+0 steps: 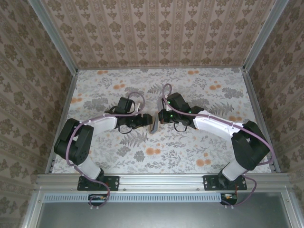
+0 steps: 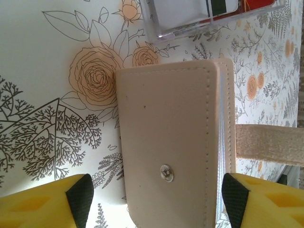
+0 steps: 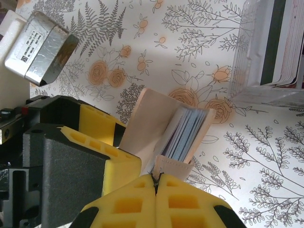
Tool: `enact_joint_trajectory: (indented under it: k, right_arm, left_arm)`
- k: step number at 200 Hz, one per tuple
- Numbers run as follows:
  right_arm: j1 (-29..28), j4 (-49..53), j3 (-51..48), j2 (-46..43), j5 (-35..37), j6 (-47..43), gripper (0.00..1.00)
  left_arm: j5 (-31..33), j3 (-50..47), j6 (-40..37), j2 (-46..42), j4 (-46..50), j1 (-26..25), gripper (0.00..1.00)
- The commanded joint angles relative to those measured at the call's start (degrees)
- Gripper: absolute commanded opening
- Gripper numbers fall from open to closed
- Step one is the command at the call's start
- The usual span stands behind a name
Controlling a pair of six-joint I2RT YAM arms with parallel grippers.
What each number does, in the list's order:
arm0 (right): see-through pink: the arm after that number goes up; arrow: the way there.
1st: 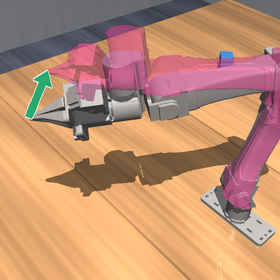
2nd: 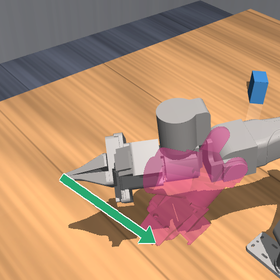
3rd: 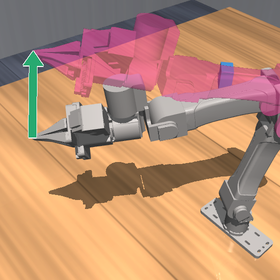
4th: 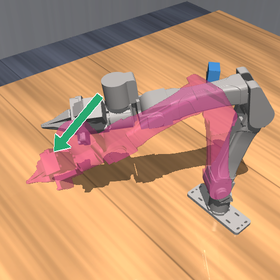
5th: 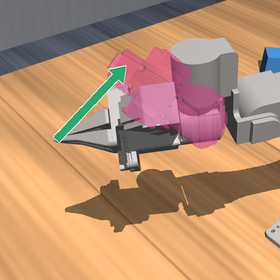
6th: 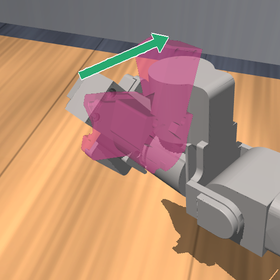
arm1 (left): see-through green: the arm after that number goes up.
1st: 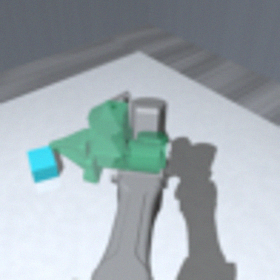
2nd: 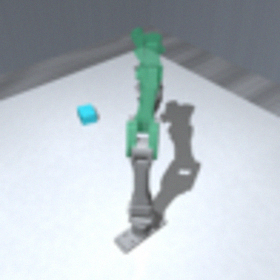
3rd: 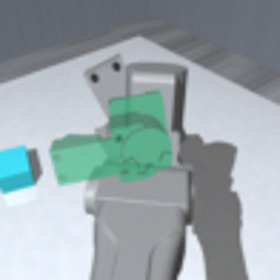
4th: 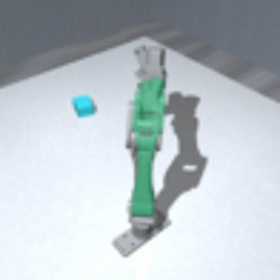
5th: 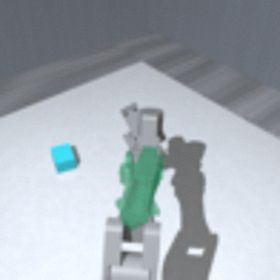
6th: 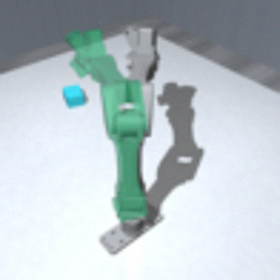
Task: Put the credit cards into the card holder
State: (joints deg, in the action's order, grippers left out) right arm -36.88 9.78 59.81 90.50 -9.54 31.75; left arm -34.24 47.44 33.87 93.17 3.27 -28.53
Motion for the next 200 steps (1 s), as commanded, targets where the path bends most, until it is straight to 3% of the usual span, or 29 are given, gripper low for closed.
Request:
enact_joint_trajectory:
  k: [1, 58, 119, 160, 200]
  right_arm:
    - [0.4, -0.6, -0.4, -2.2, -1.0, 0.4, 0.00]
    - [2.2, 0.7, -5.0, -3.8, 6.1, 1.5, 0.00]
    - [6.1, -0.6, -10.0, -1.1, 4.8, 4.5, 0.04]
    - [6.8, 3.0, -6.6, -4.4, 1.8, 3.3, 0.30]
    - [4.9, 7.0, -2.7, -5.5, -3.2, 2.9, 0.39]
  left_arm:
    - [0.6, 0.4, -1.8, 0.9, 0.8, -0.2, 0.62]
    - [-0.8, -1.4, -1.7, 2.4, -0.4, 1.7, 0.16]
    - [-1.9, -5.9, 0.0, 2.2, -5.0, 4.3, 0.10]
    - [-2.2, -7.4, 0.6, 1.9, -6.5, 4.3, 0.10]
    - [-2.2, -8.7, 2.0, 1.4, -8.4, 4.3, 0.10]
